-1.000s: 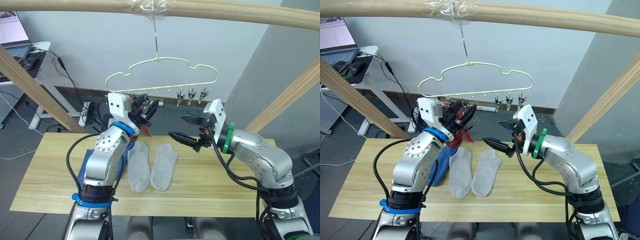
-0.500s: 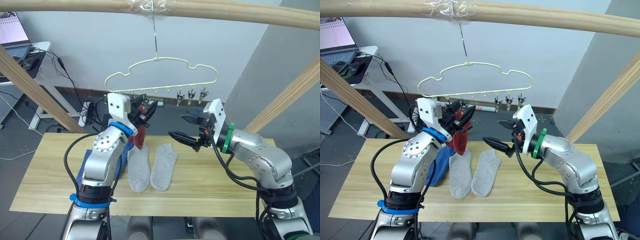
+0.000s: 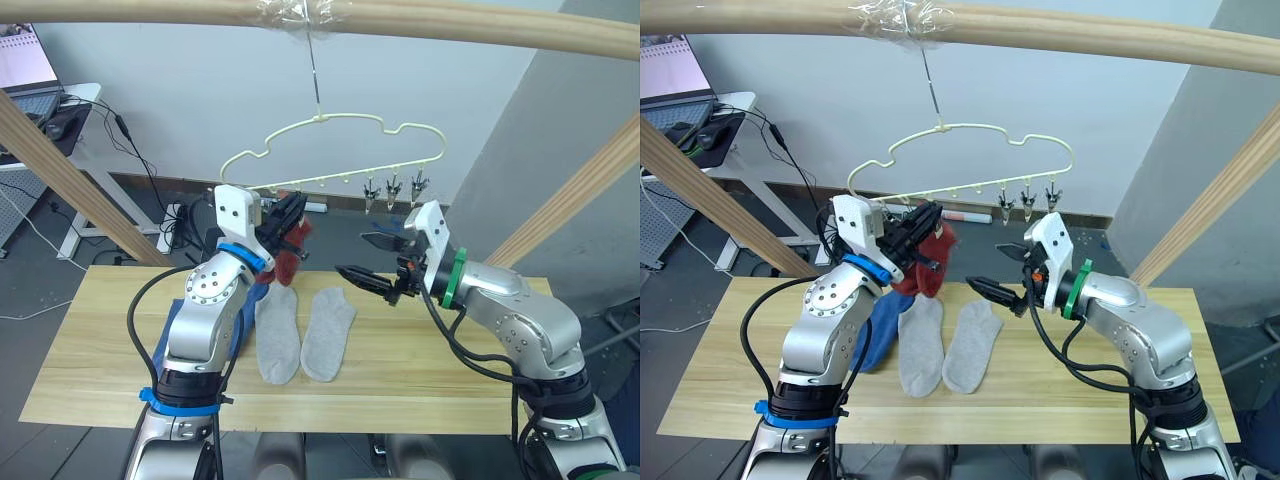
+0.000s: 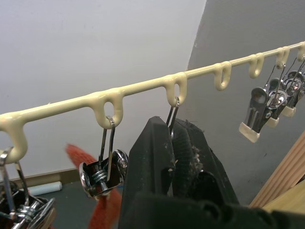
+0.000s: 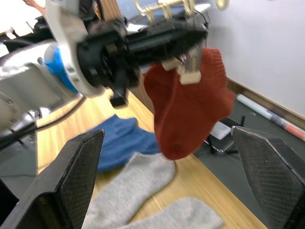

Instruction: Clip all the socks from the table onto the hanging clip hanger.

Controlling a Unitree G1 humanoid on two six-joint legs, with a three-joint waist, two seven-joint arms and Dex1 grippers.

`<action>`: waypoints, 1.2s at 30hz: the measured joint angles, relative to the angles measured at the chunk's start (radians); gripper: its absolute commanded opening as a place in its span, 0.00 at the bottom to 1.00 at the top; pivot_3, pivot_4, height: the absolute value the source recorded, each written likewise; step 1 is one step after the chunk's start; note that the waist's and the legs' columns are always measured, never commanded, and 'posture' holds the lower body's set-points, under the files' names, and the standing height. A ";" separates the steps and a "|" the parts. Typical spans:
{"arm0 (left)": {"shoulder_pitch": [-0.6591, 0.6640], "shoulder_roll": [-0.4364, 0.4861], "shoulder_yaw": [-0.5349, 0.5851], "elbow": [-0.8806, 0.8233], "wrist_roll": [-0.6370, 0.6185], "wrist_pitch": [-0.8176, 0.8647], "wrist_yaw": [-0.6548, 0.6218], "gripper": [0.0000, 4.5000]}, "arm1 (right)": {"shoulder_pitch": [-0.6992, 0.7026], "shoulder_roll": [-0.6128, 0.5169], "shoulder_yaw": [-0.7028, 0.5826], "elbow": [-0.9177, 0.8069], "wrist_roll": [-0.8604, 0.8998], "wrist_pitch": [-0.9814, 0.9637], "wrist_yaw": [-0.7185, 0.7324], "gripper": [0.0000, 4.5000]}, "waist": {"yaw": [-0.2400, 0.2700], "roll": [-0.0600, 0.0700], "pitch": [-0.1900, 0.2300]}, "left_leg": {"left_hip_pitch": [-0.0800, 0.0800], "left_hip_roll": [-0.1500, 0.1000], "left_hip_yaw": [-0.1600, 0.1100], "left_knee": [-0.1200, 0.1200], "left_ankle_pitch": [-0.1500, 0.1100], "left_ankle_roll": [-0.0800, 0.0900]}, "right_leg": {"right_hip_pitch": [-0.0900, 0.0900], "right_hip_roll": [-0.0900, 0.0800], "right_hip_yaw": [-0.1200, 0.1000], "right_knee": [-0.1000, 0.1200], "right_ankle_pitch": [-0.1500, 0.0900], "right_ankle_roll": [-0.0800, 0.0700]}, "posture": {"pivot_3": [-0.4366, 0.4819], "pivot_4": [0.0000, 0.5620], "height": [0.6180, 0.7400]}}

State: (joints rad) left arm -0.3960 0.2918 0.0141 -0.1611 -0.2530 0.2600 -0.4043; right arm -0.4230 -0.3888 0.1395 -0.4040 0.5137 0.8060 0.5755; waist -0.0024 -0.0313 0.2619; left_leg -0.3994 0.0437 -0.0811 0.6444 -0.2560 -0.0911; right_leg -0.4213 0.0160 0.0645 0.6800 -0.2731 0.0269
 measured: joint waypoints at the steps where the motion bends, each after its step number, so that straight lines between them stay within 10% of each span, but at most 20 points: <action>1: 0.002 0.000 0.007 -0.002 -0.005 0.004 0.001 0.00 | 0.011 0.002 0.022 0.015 -0.025 0.000 -0.015 1.00 | 0.000 0.000 0.000 | 0.000 0.000 0.000 0.000 0.000 0.000 | 0.000 0.000 0.000 0.000 0.000 0.000 | 0.56 0.45 1.00; 10: 0.001 0.015 0.072 -0.032 -0.070 0.097 0.007 0.00 | 0.031 0.110 0.318 0.243 -0.301 -0.044 -0.168 1.00 | -0.002 0.000 0.000 | 0.001 0.000 0.000 0.000 0.000 0.000 | 0.000 0.000 0.000 0.001 0.000 0.000 | 0.59 0.43 1.00; 27: 0.032 0.028 0.083 -0.078 -0.078 0.108 0.016 0.00 | 0.056 0.280 0.420 0.545 -0.550 -0.201 -0.259 1.00 | 0.001 0.000 0.000 | 0.001 0.001 0.000 0.000 0.000 0.000 | 0.000 0.000 0.000 0.001 0.000 0.000 | 0.62 0.41 1.00; 36: 0.037 0.029 0.083 -0.080 -0.076 0.108 0.022 0.00 | 0.050 0.273 0.406 0.666 -0.604 -0.361 -0.219 0.41 | 0.001 -0.001 -0.001 | 0.003 0.001 0.000 0.000 0.000 0.000 | 0.002 0.000 0.000 0.001 0.000 0.000 | 0.63 0.42 1.00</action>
State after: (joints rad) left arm -0.3587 0.3210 0.0970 -0.2415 -0.3290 0.3677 -0.3824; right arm -0.3731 -0.1159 0.5459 0.2615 -0.0907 0.4447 0.3569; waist -0.0015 -0.0322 0.2608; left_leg -0.3962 0.0445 -0.0810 0.6448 -0.2558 -0.0915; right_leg -0.4195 0.0162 0.0647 0.6812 -0.2728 0.0268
